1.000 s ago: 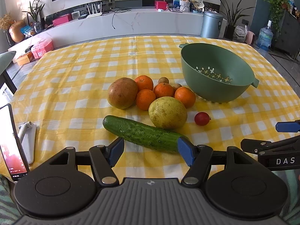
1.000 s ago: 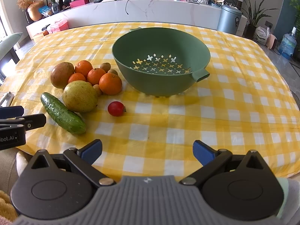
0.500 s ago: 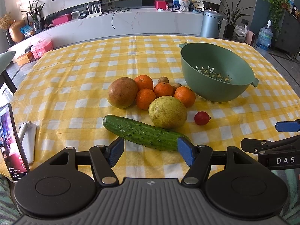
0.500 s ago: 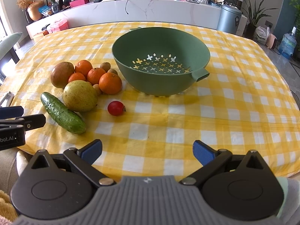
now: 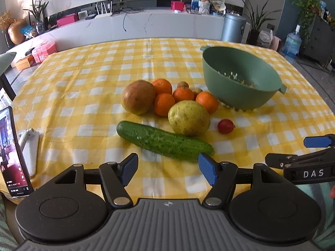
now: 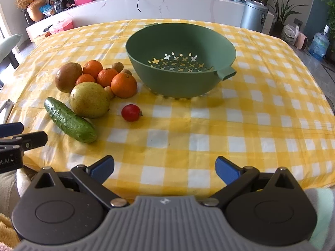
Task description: Organize fruits
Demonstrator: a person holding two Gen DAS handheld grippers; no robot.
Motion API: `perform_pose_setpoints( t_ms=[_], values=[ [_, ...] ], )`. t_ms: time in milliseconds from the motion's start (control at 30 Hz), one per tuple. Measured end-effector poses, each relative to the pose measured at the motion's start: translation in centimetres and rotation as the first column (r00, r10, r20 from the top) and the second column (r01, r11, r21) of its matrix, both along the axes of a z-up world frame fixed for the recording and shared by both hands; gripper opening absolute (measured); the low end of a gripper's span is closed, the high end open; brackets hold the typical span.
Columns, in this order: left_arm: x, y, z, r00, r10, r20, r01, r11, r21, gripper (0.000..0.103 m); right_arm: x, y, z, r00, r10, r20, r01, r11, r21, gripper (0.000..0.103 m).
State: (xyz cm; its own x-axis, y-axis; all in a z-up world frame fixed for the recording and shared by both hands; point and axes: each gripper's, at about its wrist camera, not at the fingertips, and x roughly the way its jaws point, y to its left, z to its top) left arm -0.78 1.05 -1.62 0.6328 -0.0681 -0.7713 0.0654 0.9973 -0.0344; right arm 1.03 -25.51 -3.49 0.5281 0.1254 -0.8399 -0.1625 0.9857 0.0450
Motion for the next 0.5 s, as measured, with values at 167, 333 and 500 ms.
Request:
perform_pose_setpoints(
  t_ms=[167, 333, 500],
  values=[
    [-0.2, 0.4, -0.1, 1.0, -0.004, 0.015, 0.005, 1.0, -0.022, 0.078, -0.2, 1.0, 0.5, 1.0, 0.021, 0.023, -0.02, 1.0, -0.022, 0.099],
    [-0.3, 0.7, -0.3, 1.0, -0.005, 0.014, 0.006, 0.999, -0.033, 0.078, -0.3, 1.4, 0.4, 1.0, 0.022, 0.013, -0.022, 0.999, -0.024, 0.099],
    [0.1, 1.0, -0.5, 1.0, -0.012, 0.023, 0.013, 0.998, -0.054, 0.078, -0.3, 1.4, 0.6, 0.997, 0.042, 0.061, -0.043, 0.999, 0.009, 0.099]
  ],
)
